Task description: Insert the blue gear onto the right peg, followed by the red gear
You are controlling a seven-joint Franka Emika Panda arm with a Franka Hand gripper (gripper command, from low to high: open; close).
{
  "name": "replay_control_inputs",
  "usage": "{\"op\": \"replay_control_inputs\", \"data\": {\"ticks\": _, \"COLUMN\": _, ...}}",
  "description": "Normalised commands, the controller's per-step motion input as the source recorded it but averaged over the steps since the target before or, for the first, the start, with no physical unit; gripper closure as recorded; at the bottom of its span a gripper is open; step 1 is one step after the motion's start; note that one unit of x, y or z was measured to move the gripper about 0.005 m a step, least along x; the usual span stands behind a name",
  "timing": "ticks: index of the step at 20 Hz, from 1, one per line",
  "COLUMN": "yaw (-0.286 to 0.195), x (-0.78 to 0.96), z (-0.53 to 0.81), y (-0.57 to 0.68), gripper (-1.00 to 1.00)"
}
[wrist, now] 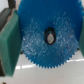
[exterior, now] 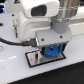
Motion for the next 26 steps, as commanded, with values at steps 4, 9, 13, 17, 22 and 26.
{"op": "replay_control_inputs", "data": {"ticks": 4, "yaw": 0.0, "x": 0.1, "z": -0.19, "y": 0.0, "gripper": 1.0}}
{"op": "replay_control_inputs", "data": {"ticks": 9, "yaw": 0.0, "x": 0.04, "z": -0.11, "y": 0.02, "gripper": 1.0}}
{"op": "replay_control_inputs", "data": {"ticks": 13, "yaw": 0.0, "x": 0.01, "z": 0.06, "y": 0.08, "gripper": -1.0}}
{"op": "replay_control_inputs", "data": {"ticks": 17, "yaw": 0.0, "x": -0.04, "z": 0.4, "y": 0.13, "gripper": -1.0}}
{"op": "replay_control_inputs", "data": {"ticks": 22, "yaw": 0.0, "x": -0.27, "z": 0.4, "y": 0.11, "gripper": -1.0}}
{"op": "replay_control_inputs", "data": {"ticks": 26, "yaw": 0.0, "x": -0.49, "z": 0.24, "y": 0.24, "gripper": -1.0}}
